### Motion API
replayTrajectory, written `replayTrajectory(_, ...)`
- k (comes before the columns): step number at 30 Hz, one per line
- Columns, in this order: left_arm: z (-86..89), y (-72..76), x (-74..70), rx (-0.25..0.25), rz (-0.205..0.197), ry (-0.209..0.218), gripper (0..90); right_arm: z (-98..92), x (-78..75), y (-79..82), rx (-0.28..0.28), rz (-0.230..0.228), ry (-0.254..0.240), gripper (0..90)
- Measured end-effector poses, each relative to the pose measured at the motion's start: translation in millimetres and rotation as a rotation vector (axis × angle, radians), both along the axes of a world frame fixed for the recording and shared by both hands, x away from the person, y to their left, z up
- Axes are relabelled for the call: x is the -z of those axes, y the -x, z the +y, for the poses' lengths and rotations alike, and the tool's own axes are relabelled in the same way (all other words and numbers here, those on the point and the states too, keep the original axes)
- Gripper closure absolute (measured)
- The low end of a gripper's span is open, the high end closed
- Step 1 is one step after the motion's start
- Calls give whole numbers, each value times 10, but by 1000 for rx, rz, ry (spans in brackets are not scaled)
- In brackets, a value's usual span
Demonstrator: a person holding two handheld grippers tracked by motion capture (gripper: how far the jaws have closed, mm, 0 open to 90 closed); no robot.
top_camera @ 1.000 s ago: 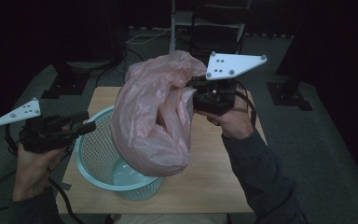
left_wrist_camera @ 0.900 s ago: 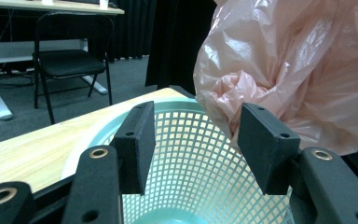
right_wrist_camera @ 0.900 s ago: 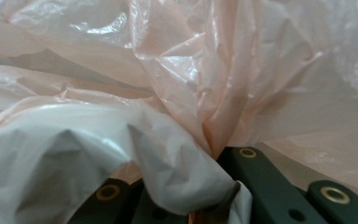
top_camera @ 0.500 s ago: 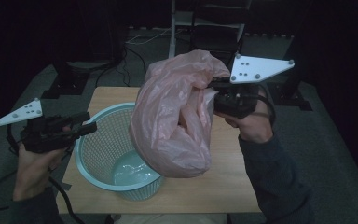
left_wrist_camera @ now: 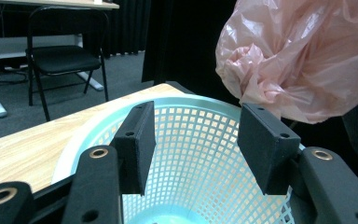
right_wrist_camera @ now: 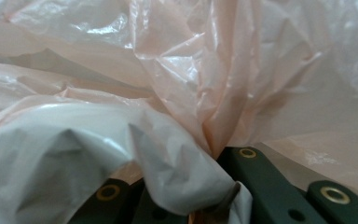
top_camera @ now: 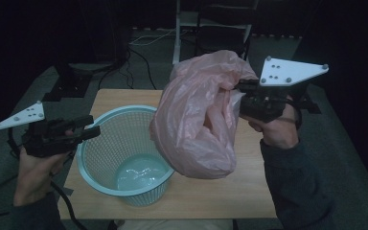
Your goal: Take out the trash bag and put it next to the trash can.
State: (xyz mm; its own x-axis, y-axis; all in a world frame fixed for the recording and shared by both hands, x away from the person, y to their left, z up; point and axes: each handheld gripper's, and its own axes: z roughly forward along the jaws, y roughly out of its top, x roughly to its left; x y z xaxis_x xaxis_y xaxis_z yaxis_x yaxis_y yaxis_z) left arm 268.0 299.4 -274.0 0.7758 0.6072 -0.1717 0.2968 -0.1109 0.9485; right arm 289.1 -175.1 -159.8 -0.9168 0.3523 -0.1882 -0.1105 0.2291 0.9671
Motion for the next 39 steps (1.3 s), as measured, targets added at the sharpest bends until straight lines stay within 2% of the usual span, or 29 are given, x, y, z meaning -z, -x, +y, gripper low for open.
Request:
replayTrajectory(14,-1,-15,7,3,6,0,468,-355,96,63,81,7,36,891)
replayTrajectory(20,0,-7,3,3,5,2,467,-441,170,52,102,15,44,891)
replayTrajectory(28,0,-21,4,6,8,-3,465,-540,323,-16,124,52,47,891)
replayTrajectory(31,6,-23,6,6,14,-9,463,-592,428,-81,138,80,39,891)
replayTrajectory(39,19,-19,8,-1,17,-12,461,-633,592,-200,149,122,34,891)
